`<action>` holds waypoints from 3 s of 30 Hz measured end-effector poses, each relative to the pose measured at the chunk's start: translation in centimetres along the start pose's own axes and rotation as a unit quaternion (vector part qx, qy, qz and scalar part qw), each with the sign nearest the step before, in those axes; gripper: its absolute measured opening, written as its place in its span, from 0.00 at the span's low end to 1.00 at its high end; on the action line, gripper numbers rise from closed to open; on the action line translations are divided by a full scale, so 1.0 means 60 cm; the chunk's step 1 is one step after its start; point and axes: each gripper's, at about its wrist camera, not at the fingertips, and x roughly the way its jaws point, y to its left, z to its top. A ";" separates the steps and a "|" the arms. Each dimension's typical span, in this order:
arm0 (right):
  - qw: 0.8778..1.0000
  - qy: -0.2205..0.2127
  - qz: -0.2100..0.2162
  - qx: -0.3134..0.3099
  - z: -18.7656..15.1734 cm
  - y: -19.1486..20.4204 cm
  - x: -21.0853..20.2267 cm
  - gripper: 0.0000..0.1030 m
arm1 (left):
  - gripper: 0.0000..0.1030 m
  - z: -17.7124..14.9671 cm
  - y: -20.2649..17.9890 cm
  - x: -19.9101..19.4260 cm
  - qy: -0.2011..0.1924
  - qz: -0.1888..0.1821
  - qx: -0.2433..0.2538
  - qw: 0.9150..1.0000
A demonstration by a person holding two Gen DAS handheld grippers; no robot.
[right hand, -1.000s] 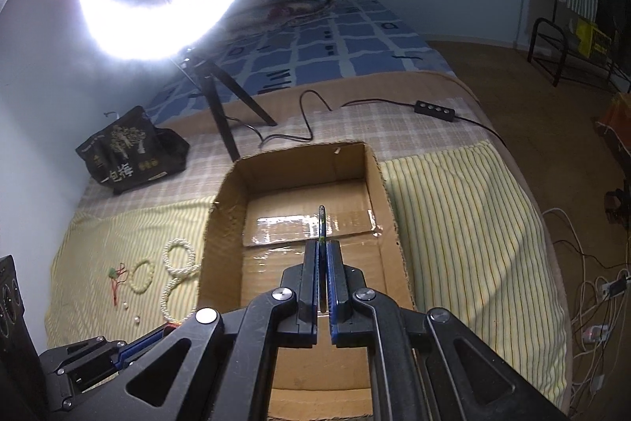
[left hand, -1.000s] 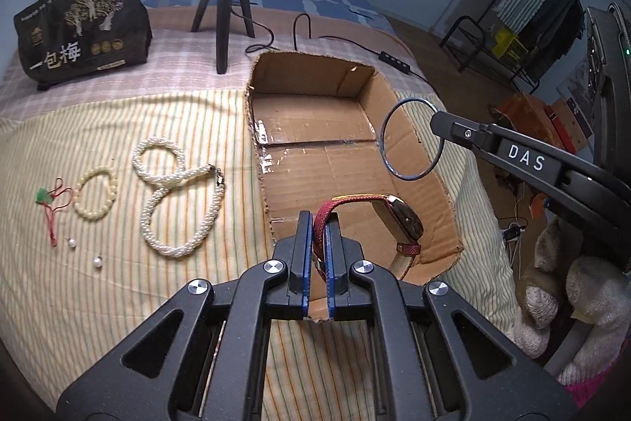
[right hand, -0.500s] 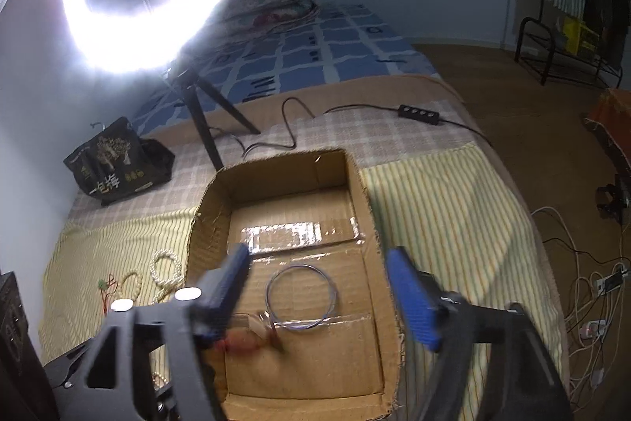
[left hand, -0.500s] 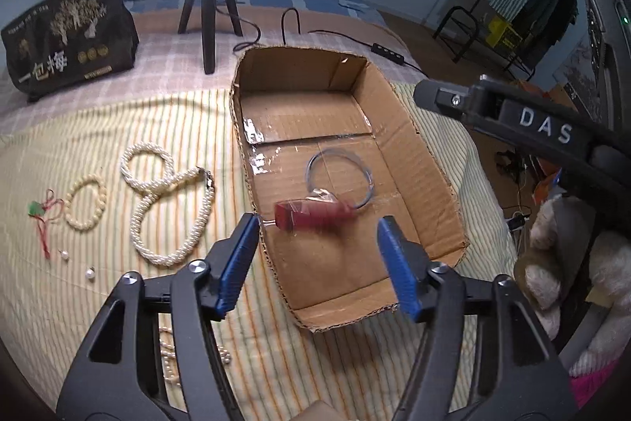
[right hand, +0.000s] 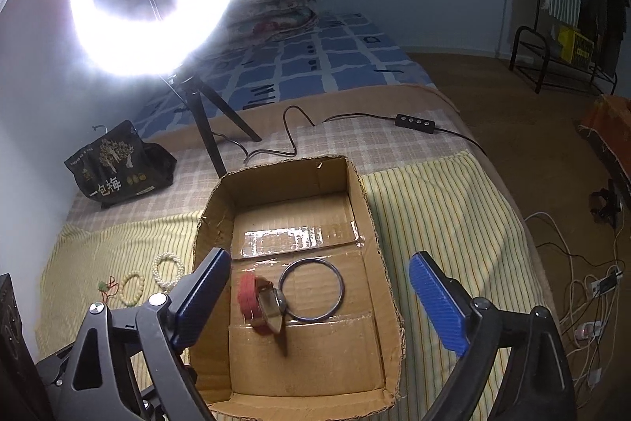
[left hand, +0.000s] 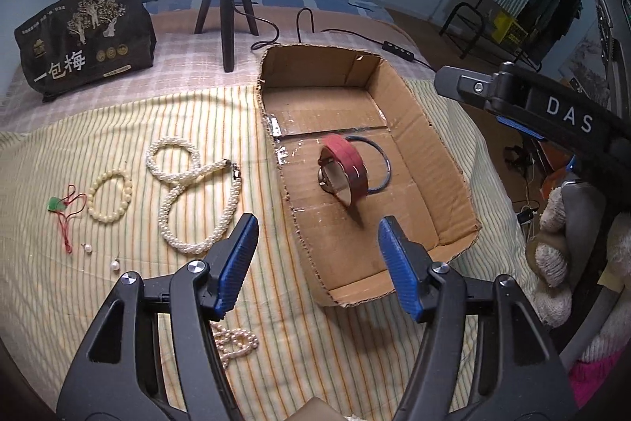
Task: Organize jewelry
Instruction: 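Withdraw both open tools from the box back over the jewelry, then grasp the green jade pendant with left tool while right tool approaches the pearl necklace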
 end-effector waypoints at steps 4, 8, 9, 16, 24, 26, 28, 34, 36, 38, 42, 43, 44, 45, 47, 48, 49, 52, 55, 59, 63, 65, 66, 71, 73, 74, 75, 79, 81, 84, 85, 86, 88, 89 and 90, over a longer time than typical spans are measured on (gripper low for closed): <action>1.000 -0.004 0.003 0.003 -0.002 0.003 -0.008 0.91 | 0.63 -0.003 0.011 -0.013 -0.005 0.008 0.007 1.000; 1.000 -0.009 0.008 0.000 -0.004 0.012 -0.019 0.91 | 0.63 -0.005 0.034 -0.030 -0.012 0.018 0.006 1.000; 1.000 -0.010 0.010 -0.002 -0.005 0.015 -0.021 0.91 | 0.63 -0.005 0.042 -0.035 -0.014 0.020 0.004 1.000; 0.999 -0.009 0.030 -0.027 -0.015 0.055 -0.034 0.91 | 0.63 -0.003 0.123 -0.076 -0.026 0.041 -0.025 0.999; 0.997 -0.005 0.068 -0.048 -0.025 0.109 -0.043 0.91 | 0.63 -0.004 0.228 -0.122 -0.041 0.071 -0.078 0.994; 0.995 0.001 0.081 -0.051 -0.027 0.125 -0.039 0.91 | 0.63 -0.006 0.247 -0.130 -0.043 0.077 -0.086 0.992; 0.995 0.006 0.090 -0.052 -0.029 0.135 -0.034 0.91 | 0.63 -0.008 0.263 -0.136 -0.043 0.083 -0.091 0.991; 0.992 0.009 0.102 -0.070 -0.035 0.177 -0.032 0.91 | 0.63 -0.016 0.314 -0.149 -0.039 0.097 -0.106 0.989; 0.991 0.008 0.101 -0.082 -0.040 0.192 -0.032 0.91 | 0.63 -0.017 0.332 -0.153 -0.038 0.101 -0.114 0.988; 0.990 0.011 0.102 -0.101 -0.046 0.210 -0.030 0.91 | 0.63 -0.018 0.345 -0.156 -0.036 0.104 -0.120 0.987; 0.985 0.011 0.103 -0.137 -0.060 0.241 -0.027 0.91 | 0.63 -0.023 0.374 -0.158 -0.027 0.105 -0.135 0.985; 0.984 0.013 0.103 -0.147 -0.066 0.251 -0.024 0.91 | 0.63 -0.024 0.378 -0.157 -0.025 0.105 -0.137 0.985; 0.983 0.015 0.103 -0.151 -0.069 0.257 -0.022 0.91 | 0.63 -0.025 0.383 -0.157 -0.023 0.105 -0.139 0.984; 0.982 0.018 0.104 -0.155 -0.072 0.263 -0.018 0.91 | 0.63 -0.027 0.388 -0.156 -0.021 0.107 -0.141 0.984; 0.981 0.026 0.107 -0.157 -0.078 0.270 -0.008 0.88 | 0.63 -0.032 0.396 -0.152 -0.014 0.108 -0.144 0.984; 0.981 0.036 0.111 -0.157 -0.080 0.274 0.001 0.87 | 0.63 -0.033 0.400 -0.149 -0.010 0.107 -0.147 0.983; 0.980 0.044 0.114 -0.157 -0.082 0.276 0.007 0.85 | 0.63 -0.035 0.405 -0.146 -0.007 0.104 -0.151 0.983; 0.978 0.064 0.121 -0.160 -0.085 0.283 0.025 0.84 | 0.52 -0.039 0.417 -0.134 0.008 0.096 -0.167 0.981; 0.974 0.081 0.128 -0.167 -0.088 0.291 0.041 0.80 | 0.48 -0.041 0.425 -0.116 0.023 0.087 -0.183 0.979; 0.970 0.105 0.136 -0.170 -0.096 0.301 0.062 0.73 | 0.42 -0.035 0.428 -0.094 0.036 0.076 -0.193 0.978; 0.967 0.122 0.138 -0.176 -0.104 0.308 0.083 0.70 | 0.42 -0.028 0.435 -0.072 0.046 0.071 -0.209 0.974; 0.966 0.128 0.139 -0.176 -0.106 0.308 0.092 0.67 | 0.42 -0.023 0.438 -0.061 0.049 0.074 -0.213 0.973; 0.966 0.130 0.139 -0.175 -0.106 0.308 0.096 0.66 | 0.42 -0.021 0.439 -0.054 0.051 0.078 -0.211 0.973; 0.965 0.144 0.140 -0.168 -0.108 0.307 0.117 0.58 | 0.42 -0.009 0.445 -0.018 0.067 0.095 -0.192 0.974; 0.965 0.151 0.137 -0.167 -0.110 0.309 0.127 0.55 | 0.42 -0.005 0.451 -0.006 0.071 0.098 -0.191 0.974; 0.964 0.153 0.136 -0.168 -0.111 0.309 0.131 0.54 | 0.42 -0.003 0.455 0.000 0.072 0.099 -0.191 0.974; 0.964 0.156 0.137 -0.167 -0.112 0.309 0.136 0.53 | 0.42 0.000 0.458 0.005 0.074 0.099 -0.192 0.973; 0.963 0.166 0.140 -0.160 -0.113 0.309 0.149 0.47 | 0.42 0.007 0.463 0.019 0.076 0.096 -0.193 0.973; 0.962 0.169 0.142 -0.159 -0.113 0.310 0.154 0.45 | 0.42 0.010 0.462 0.025 0.078 0.096 -0.189 0.974; 0.961 0.173 0.144 -0.159 -0.115 0.313 0.161 0.43 | 0.42 0.013 0.459 0.037 0.083 0.100 -0.183 0.974; 0.961 0.174 0.144 -0.158 -0.115 0.314 0.163 0.42 | 0.42 0.013 0.458 0.040 0.084 0.101 -0.182 0.974; 0.961 0.175 0.144 -0.158 -0.115 0.315 0.164 0.41 | 0.42 0.014 0.457 0.043 0.085 0.102 -0.181 0.974; 0.961 0.176 0.145 -0.158 -0.116 0.316 0.165 0.40 | 0.42 0.015 0.456 0.048 0.085 0.106 -0.177 0.975; 0.961 0.176 0.146 -0.158 -0.117 0.317 0.166 0.40 | 0.42 0.017 0.455 0.050 0.086 0.107 -0.175 0.975; 0.961 0.176 0.145 -0.158 -0.118 0.318 0.167 0.40 | 0.42 0.017 0.454 0.052 0.086 0.112 -0.172 0.975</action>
